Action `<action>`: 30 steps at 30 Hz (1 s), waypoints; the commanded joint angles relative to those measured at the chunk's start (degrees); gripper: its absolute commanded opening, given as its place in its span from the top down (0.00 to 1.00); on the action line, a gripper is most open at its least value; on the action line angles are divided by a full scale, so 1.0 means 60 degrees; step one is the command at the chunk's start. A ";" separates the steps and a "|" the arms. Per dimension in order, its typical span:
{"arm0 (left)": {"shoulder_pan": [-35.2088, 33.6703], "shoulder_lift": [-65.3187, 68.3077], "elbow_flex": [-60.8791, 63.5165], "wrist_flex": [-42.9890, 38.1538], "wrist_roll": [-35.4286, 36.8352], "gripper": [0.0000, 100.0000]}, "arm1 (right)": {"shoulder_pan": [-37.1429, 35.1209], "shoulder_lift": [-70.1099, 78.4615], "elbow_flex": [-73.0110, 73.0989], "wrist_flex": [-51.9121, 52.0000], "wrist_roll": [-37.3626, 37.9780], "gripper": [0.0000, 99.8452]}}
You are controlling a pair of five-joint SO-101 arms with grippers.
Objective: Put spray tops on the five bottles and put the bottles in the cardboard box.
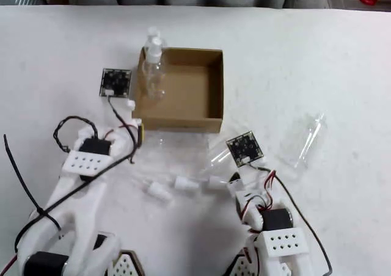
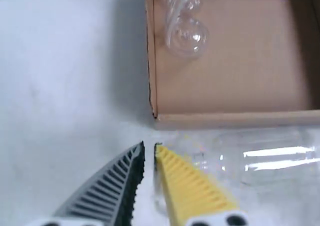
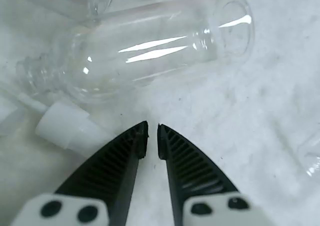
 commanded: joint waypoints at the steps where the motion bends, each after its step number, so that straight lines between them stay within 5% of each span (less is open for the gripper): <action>1: 0.0007 -0.0462 -0.0088 0.0718 0.0029 0.97 | 0.0125 -0.0095 0.0044 -0.0154 0.0073 0.98; 7: -0.0608 -0.0462 -0.0117 0.1817 0.0029 0.98 | 0.0271 -0.0095 0.0029 -0.0212 0.0190 0.98; 13: -0.2117 -0.0462 -0.0132 0.2359 0.0015 0.98 | 0.1253 -0.0095 -0.0396 -0.0125 0.2769 0.98; 20: -0.3656 -0.0476 -0.0088 0.2359 0.0029 0.98 | 0.0667 -0.0007 -0.2007 0.1355 0.2667 0.98; 30: -0.3890 -0.0462 0.0161 0.2300 0.0029 0.98 | -0.0359 0.0037 -0.5670 0.4007 0.2491 0.98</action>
